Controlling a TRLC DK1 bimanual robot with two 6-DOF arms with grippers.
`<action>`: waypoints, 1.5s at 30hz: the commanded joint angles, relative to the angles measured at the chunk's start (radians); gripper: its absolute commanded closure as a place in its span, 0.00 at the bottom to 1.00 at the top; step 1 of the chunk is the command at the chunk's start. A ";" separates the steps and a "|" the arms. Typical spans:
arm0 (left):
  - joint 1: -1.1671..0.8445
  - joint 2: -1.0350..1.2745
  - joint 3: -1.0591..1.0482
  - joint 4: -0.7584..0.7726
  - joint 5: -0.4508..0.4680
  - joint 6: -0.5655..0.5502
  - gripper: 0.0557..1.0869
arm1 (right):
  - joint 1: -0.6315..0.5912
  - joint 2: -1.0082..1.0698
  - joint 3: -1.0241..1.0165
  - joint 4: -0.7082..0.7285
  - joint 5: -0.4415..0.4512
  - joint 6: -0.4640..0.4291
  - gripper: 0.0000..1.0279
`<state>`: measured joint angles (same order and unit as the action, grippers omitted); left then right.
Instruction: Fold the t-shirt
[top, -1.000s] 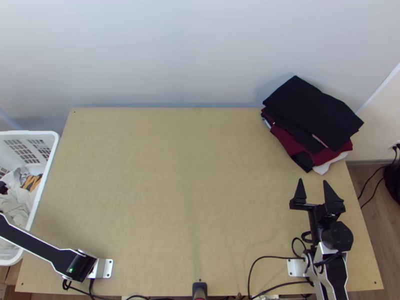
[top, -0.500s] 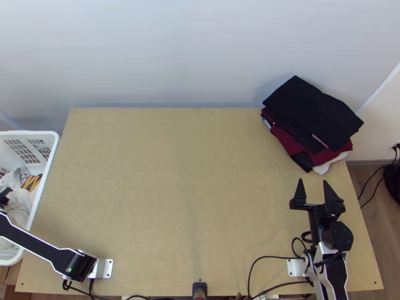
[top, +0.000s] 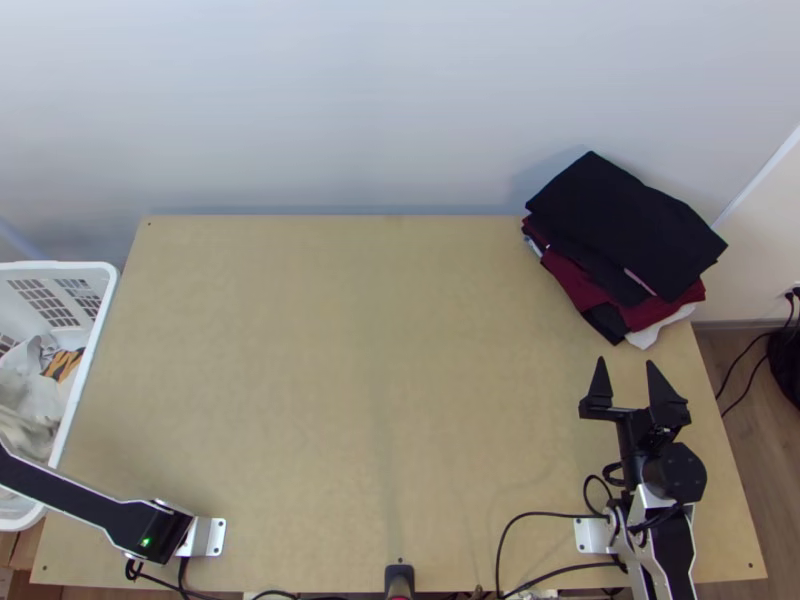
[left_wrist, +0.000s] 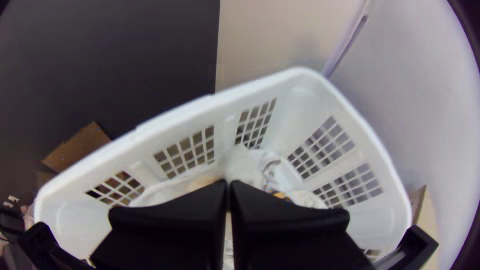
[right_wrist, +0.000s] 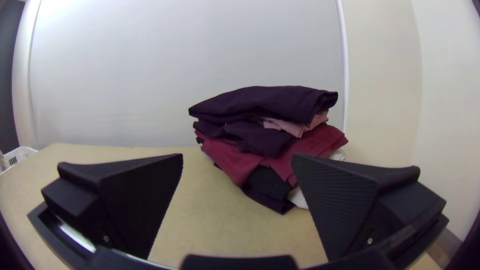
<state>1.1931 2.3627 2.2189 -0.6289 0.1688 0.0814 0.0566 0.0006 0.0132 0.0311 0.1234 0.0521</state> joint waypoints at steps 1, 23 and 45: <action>-0.007 -0.155 0.015 -0.012 0.049 -0.045 0.96 | -0.004 -0.002 -0.009 -0.016 0.005 0.003 0.04; -0.101 -0.731 0.015 0.018 0.132 -0.195 0.96 | -0.004 -0.002 -0.007 -0.016 0.005 0.003 0.04; -0.880 -1.066 -0.002 -0.213 -0.064 -0.224 0.96 | -0.004 -0.002 -0.007 -0.016 0.005 0.003 0.04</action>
<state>0.4450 1.3502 2.2093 -0.8375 0.1547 -0.1242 0.0566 0.0006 0.0132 0.0311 0.1234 0.0521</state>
